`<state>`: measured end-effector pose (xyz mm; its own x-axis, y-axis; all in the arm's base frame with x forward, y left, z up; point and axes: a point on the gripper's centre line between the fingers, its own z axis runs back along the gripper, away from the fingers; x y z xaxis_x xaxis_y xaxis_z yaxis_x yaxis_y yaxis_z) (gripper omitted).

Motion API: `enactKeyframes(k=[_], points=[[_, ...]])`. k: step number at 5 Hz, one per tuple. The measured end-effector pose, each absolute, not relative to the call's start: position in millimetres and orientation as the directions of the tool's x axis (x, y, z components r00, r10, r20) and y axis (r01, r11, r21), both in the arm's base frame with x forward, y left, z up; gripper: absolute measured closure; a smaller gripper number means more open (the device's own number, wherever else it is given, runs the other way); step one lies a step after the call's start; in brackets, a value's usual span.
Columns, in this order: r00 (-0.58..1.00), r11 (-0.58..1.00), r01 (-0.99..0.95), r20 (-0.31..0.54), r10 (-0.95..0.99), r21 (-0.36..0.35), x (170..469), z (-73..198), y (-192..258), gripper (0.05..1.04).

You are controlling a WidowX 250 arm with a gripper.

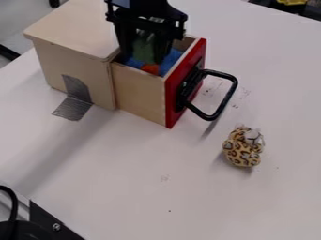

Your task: Put the green object on top of the drawer

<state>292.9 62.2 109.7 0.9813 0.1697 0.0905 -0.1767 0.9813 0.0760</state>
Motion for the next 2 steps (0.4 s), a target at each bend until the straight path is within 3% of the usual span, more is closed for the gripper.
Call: enactKeyframes(k=[2], points=[[0.979,0.977,-0.191,0.09,0.183,0.09,285.7,115.2,70.4,0.343]])
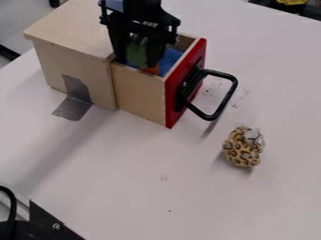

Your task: Put the green object on top of the drawer

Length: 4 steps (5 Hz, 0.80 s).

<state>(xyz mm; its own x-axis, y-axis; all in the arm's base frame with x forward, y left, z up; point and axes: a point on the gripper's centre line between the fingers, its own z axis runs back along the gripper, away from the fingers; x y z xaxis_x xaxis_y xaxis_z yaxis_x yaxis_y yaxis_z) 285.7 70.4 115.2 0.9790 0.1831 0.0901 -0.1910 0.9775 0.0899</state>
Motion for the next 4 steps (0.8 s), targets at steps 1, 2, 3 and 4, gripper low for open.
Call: enactKeyframes(k=[1,2,3,4], points=[[0.955,0.962,-0.266,0.156,0.254,0.063,280,141,90,0.343],[0.937,0.947,-0.317,0.172,0.305,0.049,275,153,113,0.343],[0.931,0.939,-0.343,0.147,0.334,0.038,272,147,130,0.343],[0.934,0.938,-0.345,0.1,0.342,0.016,272,131,142,0.343]])
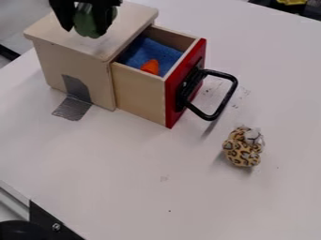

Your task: Put the green object on top of the drawer

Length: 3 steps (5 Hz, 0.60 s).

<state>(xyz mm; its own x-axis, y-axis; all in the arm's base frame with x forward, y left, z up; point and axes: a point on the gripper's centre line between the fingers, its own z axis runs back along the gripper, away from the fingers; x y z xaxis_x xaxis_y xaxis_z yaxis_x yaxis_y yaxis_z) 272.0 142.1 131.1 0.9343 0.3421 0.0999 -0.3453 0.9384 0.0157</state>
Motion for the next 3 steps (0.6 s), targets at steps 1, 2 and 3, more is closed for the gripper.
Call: enactKeyframes(k=[1,2,3], points=[[0.939,0.941,-0.339,0.065,0.338,0.008,279,118,147,0.343],[0.943,0.945,-0.328,0.064,0.327,0.007,280,120,146,0.304],[0.952,0.954,-0.3,0.068,0.299,0.0,285,128,143,0.08]])
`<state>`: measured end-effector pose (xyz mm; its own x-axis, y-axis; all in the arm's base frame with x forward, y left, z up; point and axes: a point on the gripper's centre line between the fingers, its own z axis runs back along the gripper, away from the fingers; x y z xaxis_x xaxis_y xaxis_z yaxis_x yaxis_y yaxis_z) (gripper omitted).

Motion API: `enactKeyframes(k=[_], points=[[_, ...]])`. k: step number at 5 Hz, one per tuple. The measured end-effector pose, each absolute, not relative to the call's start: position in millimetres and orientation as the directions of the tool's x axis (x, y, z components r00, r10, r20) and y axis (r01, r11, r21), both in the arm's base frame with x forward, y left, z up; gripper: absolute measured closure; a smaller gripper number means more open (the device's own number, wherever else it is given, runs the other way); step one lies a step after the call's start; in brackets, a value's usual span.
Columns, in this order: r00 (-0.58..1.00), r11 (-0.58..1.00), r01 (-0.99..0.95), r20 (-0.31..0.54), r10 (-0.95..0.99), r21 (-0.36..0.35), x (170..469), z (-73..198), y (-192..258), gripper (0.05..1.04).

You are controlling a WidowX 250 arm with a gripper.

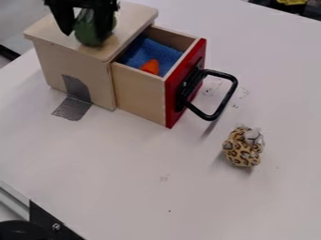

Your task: Put the green object on top of the drawer

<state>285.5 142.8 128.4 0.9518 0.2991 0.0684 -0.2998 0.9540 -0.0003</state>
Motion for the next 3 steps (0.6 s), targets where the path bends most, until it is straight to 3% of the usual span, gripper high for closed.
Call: enactKeyframes(k=[3], points=[[0.963,0.981,-0.194,0.196,0.187,0.018,305,183,129,0.084]])
